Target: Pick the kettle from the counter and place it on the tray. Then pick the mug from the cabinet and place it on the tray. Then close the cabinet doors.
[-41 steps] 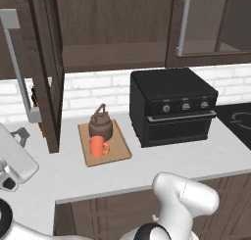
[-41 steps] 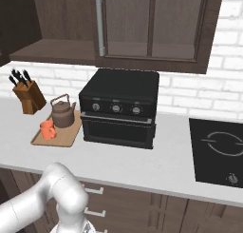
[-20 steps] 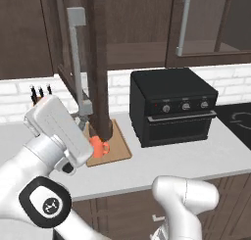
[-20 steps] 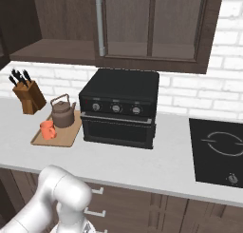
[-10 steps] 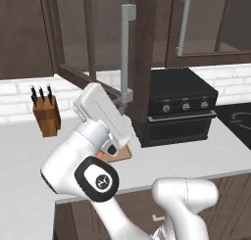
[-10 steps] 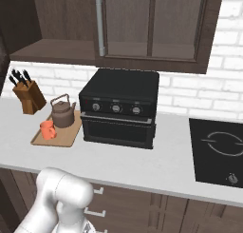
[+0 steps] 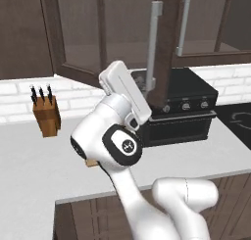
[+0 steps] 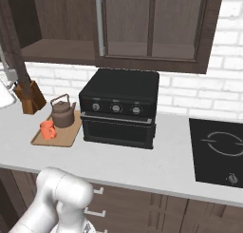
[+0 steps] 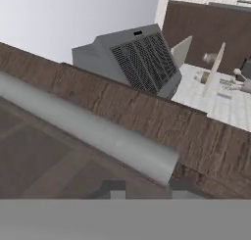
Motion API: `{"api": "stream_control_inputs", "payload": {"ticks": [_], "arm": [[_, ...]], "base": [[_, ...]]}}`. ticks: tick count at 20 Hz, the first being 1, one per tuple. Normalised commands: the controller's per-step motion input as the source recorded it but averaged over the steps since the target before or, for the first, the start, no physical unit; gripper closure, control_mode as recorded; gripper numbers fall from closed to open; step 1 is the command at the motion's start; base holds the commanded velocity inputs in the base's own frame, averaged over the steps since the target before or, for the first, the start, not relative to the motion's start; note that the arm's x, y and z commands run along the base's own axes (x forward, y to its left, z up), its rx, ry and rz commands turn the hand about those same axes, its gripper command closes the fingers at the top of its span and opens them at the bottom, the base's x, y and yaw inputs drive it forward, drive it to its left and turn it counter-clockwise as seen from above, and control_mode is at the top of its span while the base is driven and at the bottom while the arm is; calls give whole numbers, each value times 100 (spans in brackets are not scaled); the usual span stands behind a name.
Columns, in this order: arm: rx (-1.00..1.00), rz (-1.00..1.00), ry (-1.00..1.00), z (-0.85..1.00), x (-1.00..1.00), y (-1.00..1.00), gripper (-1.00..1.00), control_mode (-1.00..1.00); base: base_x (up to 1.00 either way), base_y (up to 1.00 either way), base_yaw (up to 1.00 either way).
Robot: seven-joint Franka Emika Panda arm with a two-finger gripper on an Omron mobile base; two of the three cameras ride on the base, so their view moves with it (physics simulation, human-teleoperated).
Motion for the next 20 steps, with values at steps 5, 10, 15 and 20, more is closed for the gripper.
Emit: {"api": "stream_control_inputs", "payload": {"ticks": [5,10,15,20], "arm": [[13,7,-17,41,68,-19,100,-100],[13,11,-19,23,77,-17,100,-100],[14,14,-18,13,85,-27,100,-100],[15,16,-11,8,100,-44,100,-100]], "base": [[0,0,0],[0,0,0],[0,0,0],[0,0,0]]}}
